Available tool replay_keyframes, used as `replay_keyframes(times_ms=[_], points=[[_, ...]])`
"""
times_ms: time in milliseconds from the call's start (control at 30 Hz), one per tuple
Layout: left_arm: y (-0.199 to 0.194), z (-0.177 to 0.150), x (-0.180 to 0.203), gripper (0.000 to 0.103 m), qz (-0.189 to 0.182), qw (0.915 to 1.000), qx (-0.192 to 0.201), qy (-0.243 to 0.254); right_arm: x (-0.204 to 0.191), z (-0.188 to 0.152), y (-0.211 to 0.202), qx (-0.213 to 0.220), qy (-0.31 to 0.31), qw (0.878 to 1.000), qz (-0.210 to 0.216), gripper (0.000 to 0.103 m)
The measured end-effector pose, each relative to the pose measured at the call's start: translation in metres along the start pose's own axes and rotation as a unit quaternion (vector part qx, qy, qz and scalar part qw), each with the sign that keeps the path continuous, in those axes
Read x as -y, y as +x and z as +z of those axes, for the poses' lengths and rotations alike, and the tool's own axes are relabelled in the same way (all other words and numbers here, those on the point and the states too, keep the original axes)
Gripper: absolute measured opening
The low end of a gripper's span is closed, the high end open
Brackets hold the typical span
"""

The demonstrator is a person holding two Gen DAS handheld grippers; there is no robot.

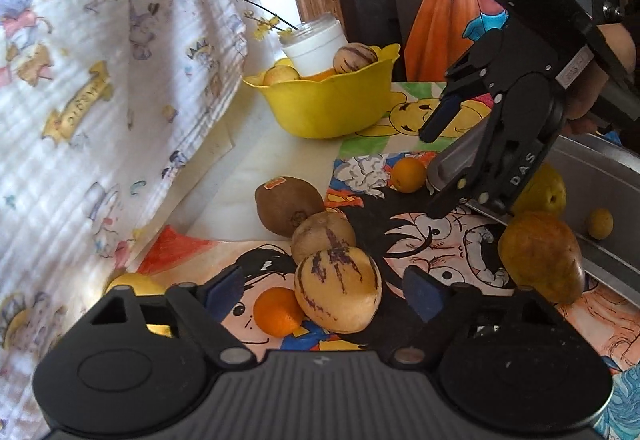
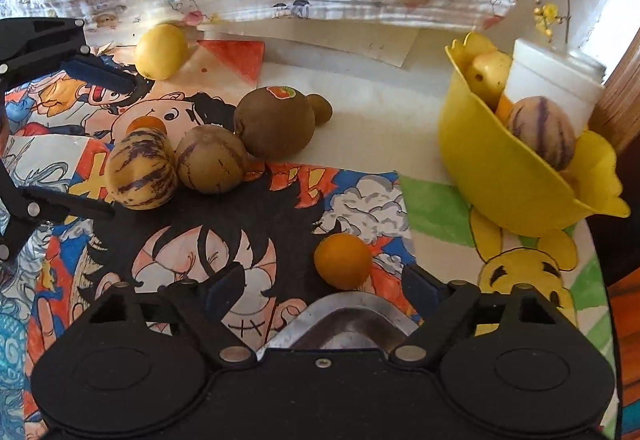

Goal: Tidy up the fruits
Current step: 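Grasp the striped pepino melon with the left tool while the right tool grasps an orange, then carry the pepino and orange over the tray and release both into it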

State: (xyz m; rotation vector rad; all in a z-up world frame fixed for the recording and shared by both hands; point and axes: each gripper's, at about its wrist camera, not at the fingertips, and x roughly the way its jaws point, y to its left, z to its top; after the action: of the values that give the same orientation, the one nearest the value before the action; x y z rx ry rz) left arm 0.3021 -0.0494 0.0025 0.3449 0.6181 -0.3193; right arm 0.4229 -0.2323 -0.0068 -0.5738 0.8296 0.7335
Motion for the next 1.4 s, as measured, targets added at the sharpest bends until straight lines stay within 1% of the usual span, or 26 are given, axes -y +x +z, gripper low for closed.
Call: replay_keyframes(times_ms=[167,300,367,500,700,767,833,900,1000,1067,1267,1400], points=[[0.008,0.001,0.000,0.077,-0.009,0.9999,-0.011,0.002,0.005,0.000,0.012,-0.002,0.009,1.000,0.008,0.075],[0.012,0.001,-0.002,0.069,-0.013,0.9998,-0.017,-0.005,0.008,-0.001,0.016,0.000,0.023,1.000,0.017,0.070],[0.015,0.001,-0.001,0.065,-0.015,0.9997,-0.020,-0.005,0.009,-0.001,0.016,0.004,0.029,0.999,0.021,0.064],[0.016,0.001,0.000,0.063,-0.015,0.9997,-0.020,-0.001,0.011,-0.001,0.016,0.007,0.038,0.999,0.024,0.059],[0.017,0.002,0.003,0.059,-0.012,0.9997,-0.022,-0.001,0.012,-0.003,0.014,0.015,0.046,0.999,0.017,0.049],[0.017,0.002,0.004,0.058,-0.008,0.9997,-0.022,0.001,0.012,-0.003,0.013,0.017,0.046,0.999,0.011,0.042],[0.018,0.002,0.004,0.058,-0.006,0.9997,-0.022,0.002,0.012,-0.004,0.012,0.019,0.045,0.999,0.005,0.038],[0.018,0.002,0.007,0.058,-0.001,0.9997,-0.021,0.011,0.013,-0.005,0.012,0.021,0.049,0.999,0.002,0.037],[0.019,0.002,0.014,0.058,0.013,0.9990,-0.022,0.038,0.012,-0.006,0.011,0.023,0.050,0.998,-0.002,0.036],[0.019,0.002,0.018,0.058,0.020,0.9984,-0.023,0.048,0.011,-0.006,0.011,0.026,0.050,0.998,0.001,0.036],[0.019,0.003,0.020,0.056,0.023,0.9981,-0.028,0.050,0.004,-0.005,0.003,0.039,0.048,0.998,0.012,0.036],[0.016,0.004,0.018,0.056,0.017,0.9988,-0.034,0.031,-0.001,-0.008,-0.005,0.045,0.049,0.998,0.016,0.036]])
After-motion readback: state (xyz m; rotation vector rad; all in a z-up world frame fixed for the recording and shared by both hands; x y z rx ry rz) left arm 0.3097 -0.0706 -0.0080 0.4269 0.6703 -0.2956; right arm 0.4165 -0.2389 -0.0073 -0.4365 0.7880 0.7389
